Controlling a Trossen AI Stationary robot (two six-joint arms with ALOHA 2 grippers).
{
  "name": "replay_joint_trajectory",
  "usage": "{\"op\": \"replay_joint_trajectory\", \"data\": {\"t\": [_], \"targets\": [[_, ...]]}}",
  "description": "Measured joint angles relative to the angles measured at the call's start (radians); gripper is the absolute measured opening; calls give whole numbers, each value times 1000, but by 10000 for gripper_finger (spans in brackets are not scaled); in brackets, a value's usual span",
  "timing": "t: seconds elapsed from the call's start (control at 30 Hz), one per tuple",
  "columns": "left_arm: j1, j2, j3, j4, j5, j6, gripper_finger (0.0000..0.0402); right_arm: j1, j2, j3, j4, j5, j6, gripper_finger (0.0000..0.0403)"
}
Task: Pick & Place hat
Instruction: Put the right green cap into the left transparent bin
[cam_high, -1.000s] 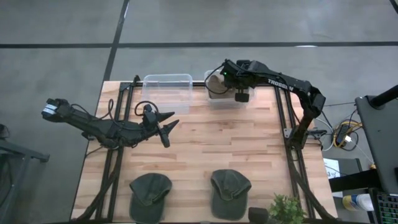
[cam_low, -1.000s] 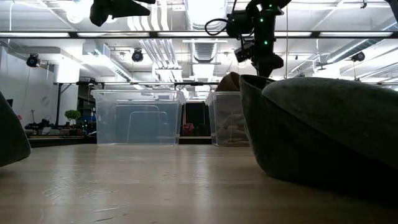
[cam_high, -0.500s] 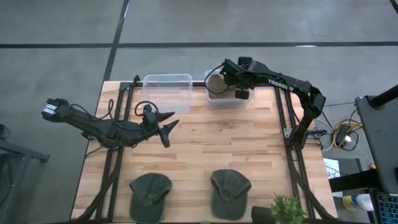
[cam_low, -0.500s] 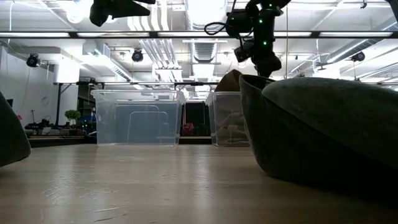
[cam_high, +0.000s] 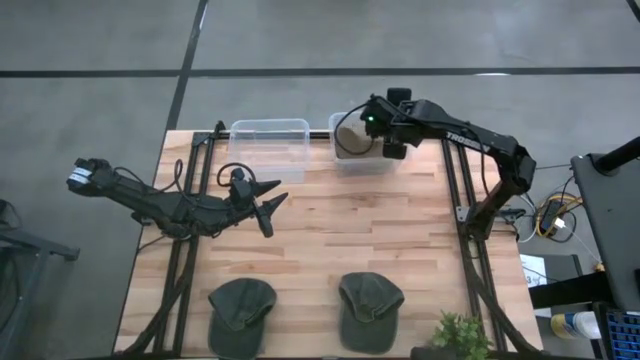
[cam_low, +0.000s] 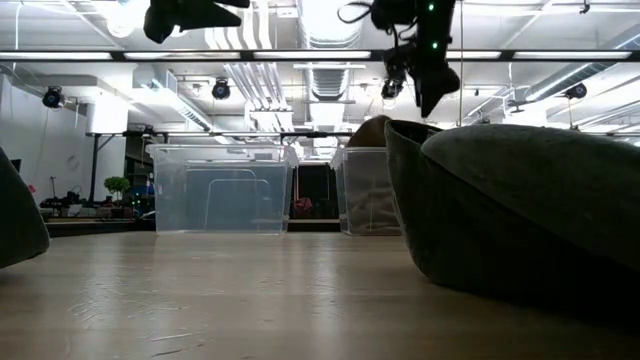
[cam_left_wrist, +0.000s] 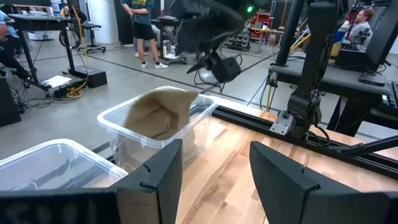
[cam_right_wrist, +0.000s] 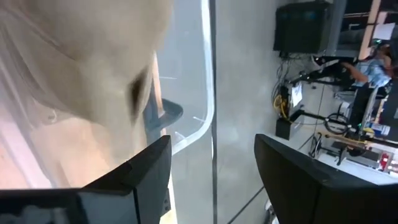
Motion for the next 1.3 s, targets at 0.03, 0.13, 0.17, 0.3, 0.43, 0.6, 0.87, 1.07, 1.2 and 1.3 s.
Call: {"op": "replay_joint_trajectory", "data": {"t": [0.03,0.13,0.17,0.3,0.43,0.6,0.87,1.07,1.2,1.3], "targets": [[0,0,0,0,0,-1,179,4,-11,2,0,0,7,226],[0,0,0,-4,0,-22,179,21,-46,5,2,-1,30,226],[0,0,0,-8,0,-28,179,27,-60,5,3,-2,40,226],[0,0,-1,-33,24,-64,179,48,-104,6,6,-19,94,227],[0,0,-1,-87,67,-134,179,72,-136,6,13,-135,184,226],[0,0,-1,-149,136,-216,179,100,-152,6,43,-313,288,226],[-3,16,-2,-158,312,-378,179,148,-137,1,52,-553,405,228],[-12,117,-21,-159,418,-578,179,183,-125,-15,57,-565,417,228],[-40,215,-22,-135,442,-721,179,190,-119,-26,57,-563,423,226],[-67,299,-22,-89,462,-826,179,190,-119,-33,57,-563,439,227]]}}
